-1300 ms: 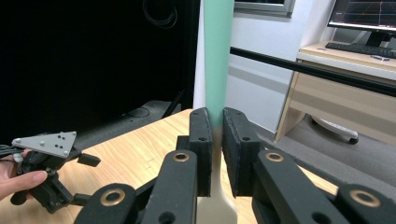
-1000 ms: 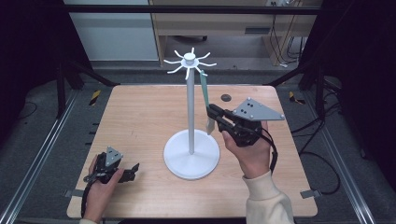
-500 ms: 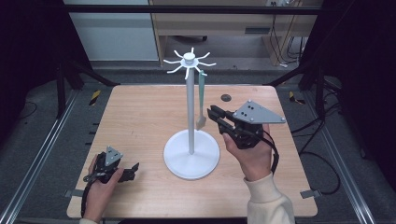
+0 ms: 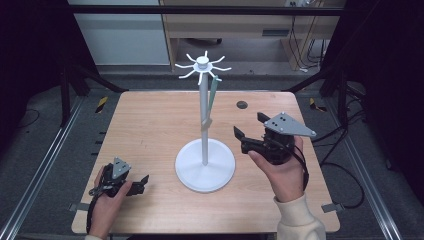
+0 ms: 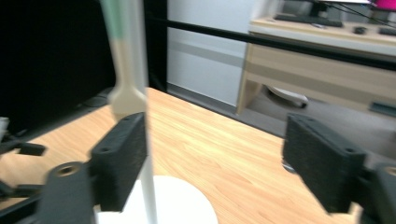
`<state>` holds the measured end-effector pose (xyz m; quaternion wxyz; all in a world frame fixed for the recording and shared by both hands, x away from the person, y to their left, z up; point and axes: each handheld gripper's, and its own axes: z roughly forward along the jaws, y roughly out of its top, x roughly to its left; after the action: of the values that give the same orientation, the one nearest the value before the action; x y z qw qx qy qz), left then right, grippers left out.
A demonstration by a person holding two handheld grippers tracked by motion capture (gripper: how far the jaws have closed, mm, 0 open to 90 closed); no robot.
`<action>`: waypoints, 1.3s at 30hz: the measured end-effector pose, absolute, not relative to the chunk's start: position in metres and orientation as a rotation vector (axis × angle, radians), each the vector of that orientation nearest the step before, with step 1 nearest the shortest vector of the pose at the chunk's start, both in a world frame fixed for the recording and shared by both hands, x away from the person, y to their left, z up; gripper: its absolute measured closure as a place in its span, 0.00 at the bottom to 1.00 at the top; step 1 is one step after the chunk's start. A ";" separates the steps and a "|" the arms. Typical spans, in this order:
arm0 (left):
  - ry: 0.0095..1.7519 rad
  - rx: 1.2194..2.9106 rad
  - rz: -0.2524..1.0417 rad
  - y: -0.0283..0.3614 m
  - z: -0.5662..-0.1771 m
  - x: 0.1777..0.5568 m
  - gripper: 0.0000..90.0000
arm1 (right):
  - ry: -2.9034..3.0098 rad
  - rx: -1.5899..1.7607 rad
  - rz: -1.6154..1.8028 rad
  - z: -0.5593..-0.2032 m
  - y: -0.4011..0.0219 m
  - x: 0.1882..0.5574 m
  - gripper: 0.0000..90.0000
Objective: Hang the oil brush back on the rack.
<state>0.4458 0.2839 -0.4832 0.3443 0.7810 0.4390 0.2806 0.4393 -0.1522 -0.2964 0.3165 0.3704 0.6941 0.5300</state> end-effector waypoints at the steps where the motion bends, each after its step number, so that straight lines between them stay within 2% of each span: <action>1: 1.140 2.029 0.729 0.284 -0.483 0.446 0.04 | 1.830 0.985 1.389 -0.300 -0.155 0.441 0.19; 4: 1.137 2.029 0.729 0.283 -0.483 0.446 0.04 | 1.851 0.998 1.370 -0.312 -0.162 0.446 0.12; 9: 1.134 2.030 0.728 0.282 -0.483 0.447 0.04 | 1.875 1.009 1.357 -0.328 -0.174 0.451 0.10; 17: 1.127 2.025 0.722 0.282 -0.482 0.446 0.04 | 1.904 1.051 1.283 -0.350 -0.190 0.457 0.13; 39: 1.118 2.037 0.720 0.281 -0.483 0.447 0.04 | 1.972 1.138 1.091 -0.415 -0.215 0.482 0.15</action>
<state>0.4470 0.2815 -0.4827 0.3472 0.7852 0.4311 0.2775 0.4819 -0.2150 -0.4155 0.3038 0.4294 0.7442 0.4117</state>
